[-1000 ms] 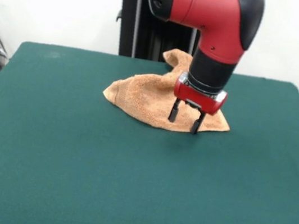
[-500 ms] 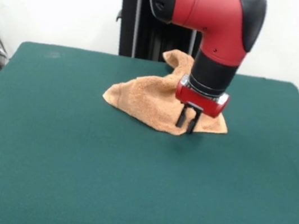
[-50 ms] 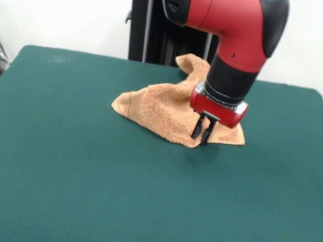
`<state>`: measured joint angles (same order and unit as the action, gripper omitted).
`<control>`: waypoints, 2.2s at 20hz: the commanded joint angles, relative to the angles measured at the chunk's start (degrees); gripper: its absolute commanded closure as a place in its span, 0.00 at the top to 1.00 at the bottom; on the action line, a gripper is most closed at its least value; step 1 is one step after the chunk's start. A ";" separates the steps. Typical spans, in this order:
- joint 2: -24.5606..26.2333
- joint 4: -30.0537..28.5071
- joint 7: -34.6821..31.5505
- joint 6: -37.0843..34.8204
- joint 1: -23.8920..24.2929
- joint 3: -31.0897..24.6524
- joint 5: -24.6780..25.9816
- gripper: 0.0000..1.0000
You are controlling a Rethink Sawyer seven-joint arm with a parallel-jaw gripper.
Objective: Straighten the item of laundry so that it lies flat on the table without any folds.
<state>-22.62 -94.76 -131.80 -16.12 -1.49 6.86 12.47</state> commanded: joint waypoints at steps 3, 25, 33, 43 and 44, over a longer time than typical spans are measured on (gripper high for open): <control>13.34 8.09 -5.09 9.06 1.38 -6.39 -1.25 0.00; 17.57 14.84 -10.89 7.92 -3.54 -7.81 -10.56 0.00; 18.94 15.61 -13.37 8.76 -5.34 -7.67 -15.04 0.00; 19.53 15.03 -14.98 8.42 -6.77 -7.81 -19.83 0.00; 19.63 15.04 -15.01 8.35 -6.83 -7.95 -20.40 0.00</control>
<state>-18.15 -87.52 -131.80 -29.16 -5.56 12.18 0.26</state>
